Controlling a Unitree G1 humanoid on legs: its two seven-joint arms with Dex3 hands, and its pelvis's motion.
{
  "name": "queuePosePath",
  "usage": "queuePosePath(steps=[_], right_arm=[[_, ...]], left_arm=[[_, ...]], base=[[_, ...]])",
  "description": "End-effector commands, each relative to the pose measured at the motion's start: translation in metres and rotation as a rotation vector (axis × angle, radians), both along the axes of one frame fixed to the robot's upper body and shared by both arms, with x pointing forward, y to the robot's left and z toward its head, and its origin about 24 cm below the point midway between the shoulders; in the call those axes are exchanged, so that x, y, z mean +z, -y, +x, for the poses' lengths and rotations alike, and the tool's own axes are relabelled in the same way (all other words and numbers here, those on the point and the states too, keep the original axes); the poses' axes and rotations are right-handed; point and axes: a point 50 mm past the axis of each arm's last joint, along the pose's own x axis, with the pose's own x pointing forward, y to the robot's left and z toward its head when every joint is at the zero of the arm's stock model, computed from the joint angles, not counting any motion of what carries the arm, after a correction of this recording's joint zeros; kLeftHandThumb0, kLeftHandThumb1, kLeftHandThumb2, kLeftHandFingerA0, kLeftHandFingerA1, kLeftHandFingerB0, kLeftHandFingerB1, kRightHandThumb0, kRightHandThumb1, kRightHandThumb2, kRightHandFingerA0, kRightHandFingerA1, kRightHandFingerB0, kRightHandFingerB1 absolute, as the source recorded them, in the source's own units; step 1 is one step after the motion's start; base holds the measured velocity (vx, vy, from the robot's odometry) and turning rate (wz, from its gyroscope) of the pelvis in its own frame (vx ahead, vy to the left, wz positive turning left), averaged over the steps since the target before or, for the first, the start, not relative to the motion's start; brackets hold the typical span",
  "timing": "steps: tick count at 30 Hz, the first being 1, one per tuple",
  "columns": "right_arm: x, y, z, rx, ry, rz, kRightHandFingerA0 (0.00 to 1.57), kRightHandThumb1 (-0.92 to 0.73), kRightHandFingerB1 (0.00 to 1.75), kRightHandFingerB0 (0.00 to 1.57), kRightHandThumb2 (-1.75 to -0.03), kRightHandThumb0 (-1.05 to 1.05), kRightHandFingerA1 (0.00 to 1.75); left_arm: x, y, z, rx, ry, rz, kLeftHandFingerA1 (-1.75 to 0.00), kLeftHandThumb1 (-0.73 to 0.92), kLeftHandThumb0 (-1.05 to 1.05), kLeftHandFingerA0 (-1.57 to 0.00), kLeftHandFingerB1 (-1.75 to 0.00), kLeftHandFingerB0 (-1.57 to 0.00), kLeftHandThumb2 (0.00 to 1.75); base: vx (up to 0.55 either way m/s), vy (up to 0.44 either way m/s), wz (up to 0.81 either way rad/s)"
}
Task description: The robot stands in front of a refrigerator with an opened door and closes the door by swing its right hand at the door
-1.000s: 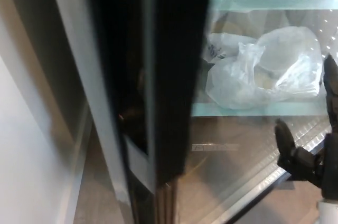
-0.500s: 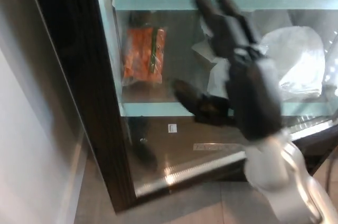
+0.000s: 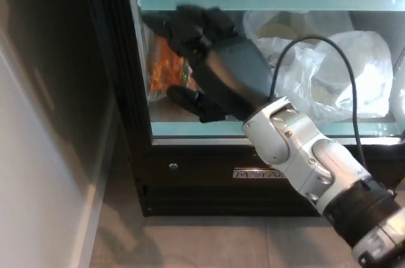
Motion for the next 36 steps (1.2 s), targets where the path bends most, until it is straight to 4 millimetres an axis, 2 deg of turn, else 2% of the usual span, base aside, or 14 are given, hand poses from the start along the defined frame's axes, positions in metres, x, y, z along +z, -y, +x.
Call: queuePosePath(steps=[1, 2, 10, 11, 14, 18, 20, 21, 22, 27, 28, 31, 33, 36], right_arm=[[-0.046, 0.027, -0.001, -0.060, -0.050, -0.307, 0.00, -0.51, 0.46, 0.00, -1.08, -0.35, 0.47], [-0.055, 0.031, -0.006, -0.048, -0.059, -0.313, 0.21, -0.87, 0.28, 0.20, -0.67, -0.73, 0.28], [-0.104, 0.058, -0.036, -0.030, -0.193, -0.327, 0.27, -0.84, 0.29, 0.27, -0.66, -0.71, 0.30], [-0.116, 0.068, -0.043, -0.042, -0.228, -0.328, 0.27, -0.84, 0.30, 0.27, -0.66, -0.70, 0.31], [-0.152, 0.098, -0.064, -0.138, -0.355, -0.306, 0.28, -0.86, 0.30, 0.30, -0.67, -0.72, 0.31], [-0.165, 0.111, -0.073, -0.190, -0.400, -0.277, 0.32, -0.85, 0.31, 0.33, -0.66, -0.72, 0.32], [-0.181, 0.127, -0.085, -0.267, -0.497, -0.269, 0.31, -0.85, 0.30, 0.30, -0.66, -0.71, 0.31], [-0.195, 0.141, -0.097, -0.328, -0.567, -0.251, 0.31, -0.87, 0.31, 0.31, -0.67, -0.73, 0.31], [-0.205, 0.151, -0.108, -0.379, -0.628, -0.236, 0.31, -0.88, 0.31, 0.30, -0.67, -0.72, 0.32], [-0.233, 0.179, -0.143, -0.589, -0.829, -0.144, 0.31, -0.87, 0.31, 0.31, -0.67, -0.70, 0.32], [-0.243, 0.190, -0.161, -0.684, -0.903, -0.113, 0.35, -0.87, 0.31, 0.33, -0.67, -0.67, 0.34], [-0.250, 0.197, -0.177, -0.741, -0.943, -0.087, 0.38, -0.85, 0.32, 0.36, -0.66, -0.64, 0.35], [-0.261, 0.216, -0.205, -0.887, -1.056, -0.083, 0.34, -0.86, 0.31, 0.34, -0.67, -0.67, 0.33], [-0.263, 0.228, -0.215, -0.989, -1.117, -0.032, 0.30, -0.86, 0.31, 0.33, -0.67, -0.67, 0.31]], left_arm=[[0.001, -0.007, -0.013, -0.011, -0.029, 0.003, -0.60, 0.61, -0.55, -0.33, -0.50, -0.19, 0.98], [0.001, -0.007, -0.013, -0.010, -0.031, 0.003, -0.48, 0.80, -0.52, -0.32, -0.40, -0.28, 0.63], [0.002, -0.007, -0.010, -0.004, -0.016, 0.001, -0.49, 0.80, -0.51, -0.32, -0.41, -0.28, 0.63], [0.002, -0.006, -0.008, -0.009, -0.010, 0.000, -0.60, 0.60, -0.55, -0.31, -0.51, -0.19, 0.97], [0.004, -0.008, -0.003, -0.007, -0.011, 0.003, -0.60, 0.60, -0.54, -0.34, -0.51, -0.20, 0.97], [0.004, -0.008, -0.001, -0.005, -0.010, 0.005, -0.61, 0.60, -0.53, -0.35, -0.51, -0.20, 0.98], [0.005, -0.008, 0.000, -0.008, 0.001, -0.001, -0.63, 0.59, -0.50, -0.38, -0.53, -0.21, 0.99], [0.004, -0.007, 0.000, -0.007, 0.000, -0.005, -0.53, 0.80, -0.51, -0.38, -0.43, -0.31, 0.62], [0.004, -0.007, 0.001, -0.009, -0.002, -0.003, -0.63, 0.59, -0.50, -0.38, -0.53, -0.22, 0.99], [0.005, -0.007, 0.003, -0.015, -0.006, 0.000, -0.62, 0.59, -0.50, -0.37, -0.52, -0.21, 0.98], [0.005, -0.007, 0.004, -0.020, -0.007, 0.001, -0.61, 0.60, -0.51, -0.36, -0.52, -0.21, 0.98], [0.004, -0.006, 0.001, -0.024, -0.015, 0.006, -0.62, 0.59, -0.51, -0.37, -0.52, -0.22, 0.98], [0.004, -0.005, 0.001, -0.033, -0.017, -0.003, -0.62, 0.60, -0.51, -0.36, -0.52, -0.21, 0.98], [0.004, -0.004, 0.004, -0.028, -0.012, -0.008, -0.61, 0.60, -0.51, -0.36, -0.52, -0.21, 0.98]], base=[[0.00, 0.000, 0.00], [0.00, 0.000, 0.00], [0.00, 0.000, 0.00], [0.00, 0.000, 0.00], [0.00, 0.000, 0.00], [0.00, 0.000, 0.00], [0.00, 0.000, 0.00], [0.00, 0.000, 0.00], [0.00, 0.000, 0.00], [0.00, 0.000, 0.00], [0.00, 0.000, 0.00], [0.00, 0.000, 0.00], [0.00, 0.000, 0.00], [0.00, 0.000, 0.00]])
